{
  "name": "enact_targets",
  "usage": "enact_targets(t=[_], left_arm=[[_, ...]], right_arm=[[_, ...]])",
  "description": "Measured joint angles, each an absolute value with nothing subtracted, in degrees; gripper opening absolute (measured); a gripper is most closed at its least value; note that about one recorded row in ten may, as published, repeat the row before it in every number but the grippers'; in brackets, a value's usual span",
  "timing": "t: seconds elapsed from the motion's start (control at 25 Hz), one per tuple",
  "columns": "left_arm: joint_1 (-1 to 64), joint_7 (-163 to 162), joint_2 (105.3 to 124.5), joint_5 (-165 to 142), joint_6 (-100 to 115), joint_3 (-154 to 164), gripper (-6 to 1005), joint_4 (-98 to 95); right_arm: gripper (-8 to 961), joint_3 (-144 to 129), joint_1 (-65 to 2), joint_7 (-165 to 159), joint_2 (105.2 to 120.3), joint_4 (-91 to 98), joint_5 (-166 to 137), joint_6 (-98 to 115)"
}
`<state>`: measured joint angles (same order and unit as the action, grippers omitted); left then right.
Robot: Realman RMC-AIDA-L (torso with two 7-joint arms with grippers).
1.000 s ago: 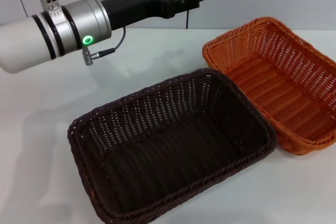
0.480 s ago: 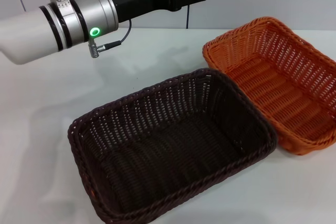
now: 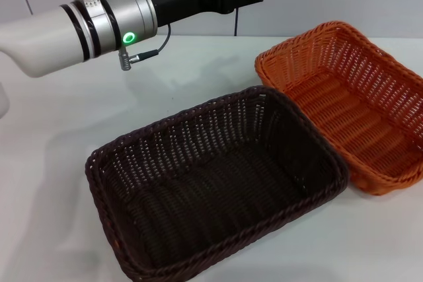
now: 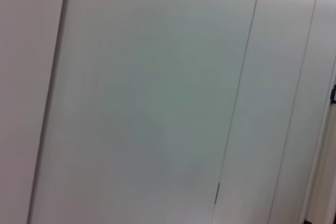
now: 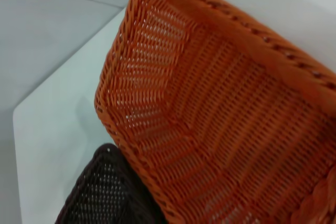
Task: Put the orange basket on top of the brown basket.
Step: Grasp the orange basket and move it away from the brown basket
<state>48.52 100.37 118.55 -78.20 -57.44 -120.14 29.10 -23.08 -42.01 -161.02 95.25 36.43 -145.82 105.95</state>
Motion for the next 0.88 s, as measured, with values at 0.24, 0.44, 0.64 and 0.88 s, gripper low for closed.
enact_targets(t=[0.24,0.44,0.64,0.88], left_arm=[[48.7,100.4,118.6,-77.7,-55.7,-120.1,843,29.1],[49.2,100.4,118.67,-77.4,-54.3,-119.7,843,28.8],[49.8,100.4,118.64,-77.4,-52.7,-118.8,843,28.4],[50.1,100.4,118.69,-77.4,-52.3,-118.7,843,28.3]], right_arm=[[553,-24.5,-42.1,-161.3,95.05,35.7,-146.0,107.0],[544,-27.4,-41.6,-161.2,95.03,35.7,-148.0,106.9],[536,-29.2,-41.1,-160.7,95.81,35.6,-148.3,106.1],[526,-28.7,-41.3,-159.7,97.1,31.7,-147.7,102.0]])
